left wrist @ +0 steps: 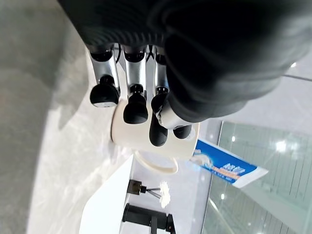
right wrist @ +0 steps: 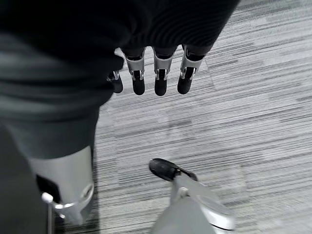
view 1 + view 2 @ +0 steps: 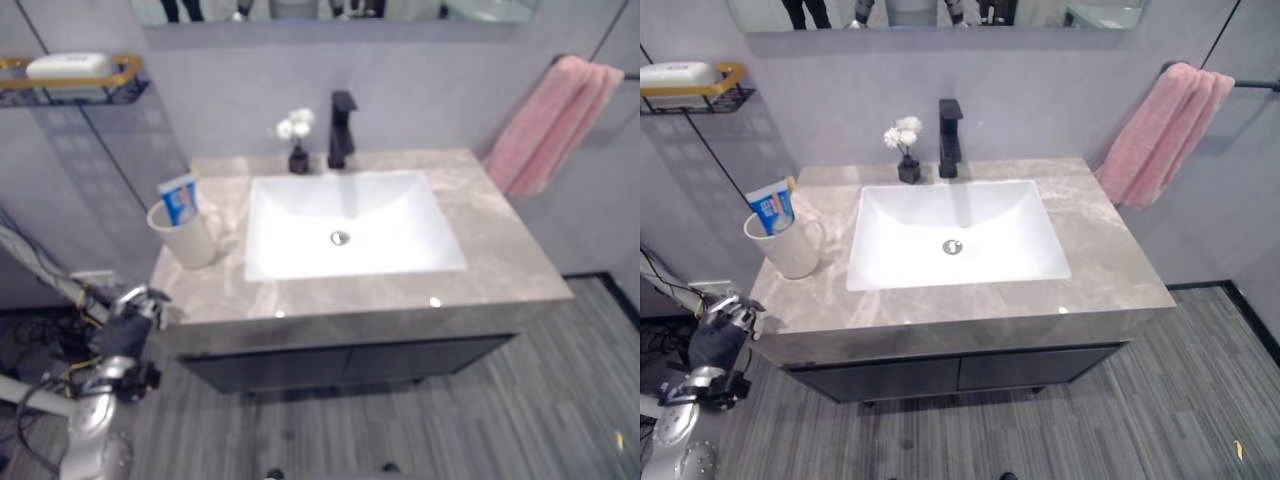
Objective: Put brush and paste in cup on sink, flatten towel.
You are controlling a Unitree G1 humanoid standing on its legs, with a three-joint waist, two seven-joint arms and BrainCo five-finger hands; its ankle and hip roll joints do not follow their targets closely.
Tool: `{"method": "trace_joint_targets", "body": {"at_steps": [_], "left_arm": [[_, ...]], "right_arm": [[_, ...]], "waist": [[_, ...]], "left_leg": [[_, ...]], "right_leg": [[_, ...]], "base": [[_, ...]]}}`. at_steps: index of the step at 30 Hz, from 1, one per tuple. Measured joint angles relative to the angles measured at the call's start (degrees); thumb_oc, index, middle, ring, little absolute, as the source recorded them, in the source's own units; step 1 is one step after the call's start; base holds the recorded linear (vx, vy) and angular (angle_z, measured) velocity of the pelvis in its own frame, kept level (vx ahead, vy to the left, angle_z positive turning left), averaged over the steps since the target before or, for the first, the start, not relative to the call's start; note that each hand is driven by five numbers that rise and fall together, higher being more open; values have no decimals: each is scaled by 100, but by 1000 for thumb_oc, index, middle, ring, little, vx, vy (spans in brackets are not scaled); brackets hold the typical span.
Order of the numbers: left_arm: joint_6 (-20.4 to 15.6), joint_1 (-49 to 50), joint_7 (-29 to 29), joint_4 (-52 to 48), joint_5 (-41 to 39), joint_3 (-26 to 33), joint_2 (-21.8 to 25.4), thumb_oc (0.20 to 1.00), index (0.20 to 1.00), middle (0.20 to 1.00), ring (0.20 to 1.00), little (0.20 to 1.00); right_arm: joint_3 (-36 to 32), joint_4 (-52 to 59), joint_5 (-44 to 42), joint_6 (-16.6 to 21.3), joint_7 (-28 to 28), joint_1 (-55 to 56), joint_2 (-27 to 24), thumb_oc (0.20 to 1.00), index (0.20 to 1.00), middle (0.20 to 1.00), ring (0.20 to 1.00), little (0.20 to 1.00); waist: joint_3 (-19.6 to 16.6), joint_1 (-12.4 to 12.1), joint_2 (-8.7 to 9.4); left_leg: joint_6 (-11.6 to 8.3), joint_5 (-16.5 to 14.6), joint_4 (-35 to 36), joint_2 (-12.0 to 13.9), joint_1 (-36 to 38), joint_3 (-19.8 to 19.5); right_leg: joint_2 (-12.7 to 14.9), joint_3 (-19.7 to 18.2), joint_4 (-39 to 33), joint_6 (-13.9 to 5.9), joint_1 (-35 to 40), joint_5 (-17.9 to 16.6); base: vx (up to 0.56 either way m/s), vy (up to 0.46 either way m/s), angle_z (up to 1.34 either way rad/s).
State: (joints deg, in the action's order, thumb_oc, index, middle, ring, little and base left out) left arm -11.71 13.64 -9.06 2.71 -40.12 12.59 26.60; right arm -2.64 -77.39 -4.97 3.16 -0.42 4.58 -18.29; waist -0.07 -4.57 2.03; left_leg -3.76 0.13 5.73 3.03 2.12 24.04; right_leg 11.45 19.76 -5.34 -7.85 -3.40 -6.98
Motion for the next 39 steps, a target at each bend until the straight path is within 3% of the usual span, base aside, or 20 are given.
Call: {"method": "trace_joint_targets", "body": {"at_steps": [5,12,24,39], "left_arm": [[144,327,-7,-216,-123,195,241,200,200,200,200,200],[153,383,10,-513,-289,446,376,200,200,200,200,200],[362,222,3,-563,-910,323,1328,200,200,200,200,200],[491,41,-11,-1226,-1259,55,1346,200,200,200,200,200]], "right_arm": [[64,23,34,-51,63,-14,-13,1000,1000,1000,1000,1000],[64,71,28,-48,68,-19,-109,1000,1000,1000,1000,1000],[124,297,-2,-38,54,-201,-386,1000,1000,1000,1000,1000],[188,465,-18,-27,52,-255,-418,1000,1000,1000,1000,1000]], "waist": [[79,-10,-40],[137,-46,-151],[402,-28,-209],[644,116,-132]], "left_leg": [[-38,-33,18,21,-24,177],[-38,-28,-3,42,-210,125],[-20,9,-3,46,-540,-12],[-5,21,-5,48,-751,-6]], "right_leg": [[-16,-141,-2,-21,-130,44],[-51,-109,2,30,-263,-18],[-37,47,7,37,-538,-24],[-48,16,38,66,-741,-51]], "base": [[55,0,-17],[45,-8,2],[29,-8,5],[7,-4,-1]]}}
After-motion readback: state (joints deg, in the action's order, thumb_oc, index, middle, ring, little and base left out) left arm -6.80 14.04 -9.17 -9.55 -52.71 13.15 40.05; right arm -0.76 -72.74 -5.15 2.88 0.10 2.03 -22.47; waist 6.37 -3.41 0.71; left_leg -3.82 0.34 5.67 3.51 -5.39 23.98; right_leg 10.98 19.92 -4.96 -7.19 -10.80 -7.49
